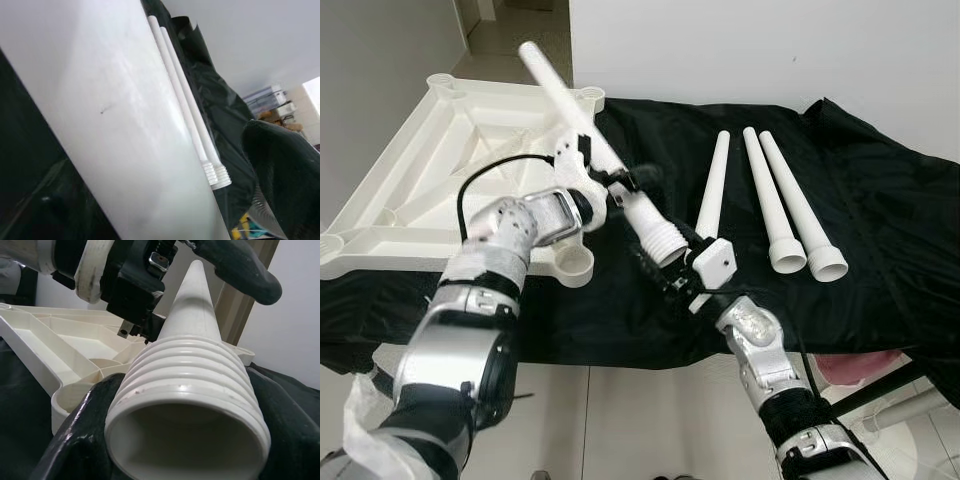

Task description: Building children table

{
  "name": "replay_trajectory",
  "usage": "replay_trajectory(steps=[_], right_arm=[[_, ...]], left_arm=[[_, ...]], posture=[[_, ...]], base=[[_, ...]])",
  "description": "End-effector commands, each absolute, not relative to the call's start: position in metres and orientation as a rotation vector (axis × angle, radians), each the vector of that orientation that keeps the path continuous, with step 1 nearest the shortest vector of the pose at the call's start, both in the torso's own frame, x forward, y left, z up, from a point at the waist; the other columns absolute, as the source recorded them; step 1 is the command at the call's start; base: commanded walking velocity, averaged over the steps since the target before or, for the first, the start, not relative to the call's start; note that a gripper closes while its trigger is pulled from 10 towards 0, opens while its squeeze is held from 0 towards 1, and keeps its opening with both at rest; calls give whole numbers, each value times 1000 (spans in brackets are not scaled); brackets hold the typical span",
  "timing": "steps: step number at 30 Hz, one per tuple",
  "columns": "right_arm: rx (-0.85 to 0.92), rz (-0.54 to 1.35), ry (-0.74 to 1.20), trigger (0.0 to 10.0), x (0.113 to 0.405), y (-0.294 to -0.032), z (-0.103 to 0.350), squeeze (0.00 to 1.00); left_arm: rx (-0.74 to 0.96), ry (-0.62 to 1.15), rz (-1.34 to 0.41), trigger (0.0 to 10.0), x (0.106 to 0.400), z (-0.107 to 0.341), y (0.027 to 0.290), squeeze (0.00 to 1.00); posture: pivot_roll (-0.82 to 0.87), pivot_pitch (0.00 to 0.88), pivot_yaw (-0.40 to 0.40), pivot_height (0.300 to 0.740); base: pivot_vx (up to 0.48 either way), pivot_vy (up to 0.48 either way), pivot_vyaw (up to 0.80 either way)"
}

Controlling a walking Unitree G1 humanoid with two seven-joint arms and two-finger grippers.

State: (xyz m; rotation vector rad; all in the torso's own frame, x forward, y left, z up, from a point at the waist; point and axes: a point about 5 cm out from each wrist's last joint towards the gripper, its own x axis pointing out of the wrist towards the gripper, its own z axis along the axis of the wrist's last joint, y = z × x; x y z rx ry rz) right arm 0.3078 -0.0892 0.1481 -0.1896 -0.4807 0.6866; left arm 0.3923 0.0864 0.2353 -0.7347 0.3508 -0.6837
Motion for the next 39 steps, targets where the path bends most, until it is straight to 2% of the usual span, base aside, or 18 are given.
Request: replay_trajectory(steps=[1,12,13,14,15,16,17,18,33,34,36,37,39], right_arm=[[-196,708,-498,10000,299,-87,145,0],[-183,706,-489,10000,289,-91,140,0],[-183,707,-487,10000,288,-91,139,0],[-185,710,-484,10000,287,-92,138,0],[-185,710,-484,10000,287,-92,138,0],[-188,713,-482,10000,286,-92,138,0],[-188,713,-482,10000,286,-92,138,0],[-189,713,-480,10000,286,-93,138,0],[-145,714,-459,10000,287,-93,139,0],[-84,704,-445,10000,290,-95,140,1000],[-67,700,-443,10000,290,-95,140,1000],[-55,686,-444,10000,291,-97,141,1000],[-55,686,-444,10000,291,-97,141,1000]], left_arm=[[-797,256,-861,10000,392,253,91,0],[-743,207,-759,10000,405,265,111,0],[-749,200,-738,5216,407,266,113,0],[-751,194,-721,3647,408,266,115,0],[-751,194,-721,3647,408,266,115,0],[-751,191,-714,784,409,266,116,0],[-751,191,-714,784,409,266,116,0],[-759,185,-703,0,409,266,118,0],[-767,162,-696,0,412,269,121,0],[-765,151,-673,3451,413,272,123,0],[-764,145,-664,3451,414,273,124,0],[-761,141,-657,10000,415,275,125,0],[-761,141,-657,10000,415,275,125,0]], posture=[[-34,47,-21,740],[-35,53,-17,740],[-38,55,-14,740],[-37,54,-14,740],[-37,54,-14,740],[-37,54,-14,740],[-37,54,-14,740],[-37,56,-14,740],[-32,59,-20,740],[-29,59,-22,740],[-29,59,-22,740],[-30,58,-22,740],[-30,58,-22,740]], base=[[0,0,0],[0,0,0],[0,0,0],[0,0,0],[0,0,0],[0,0,0],[0,0,0],[0,0,0],[0,0,0],[0,0,0],[0,0,0],[0,0,0],[0,0,0]])
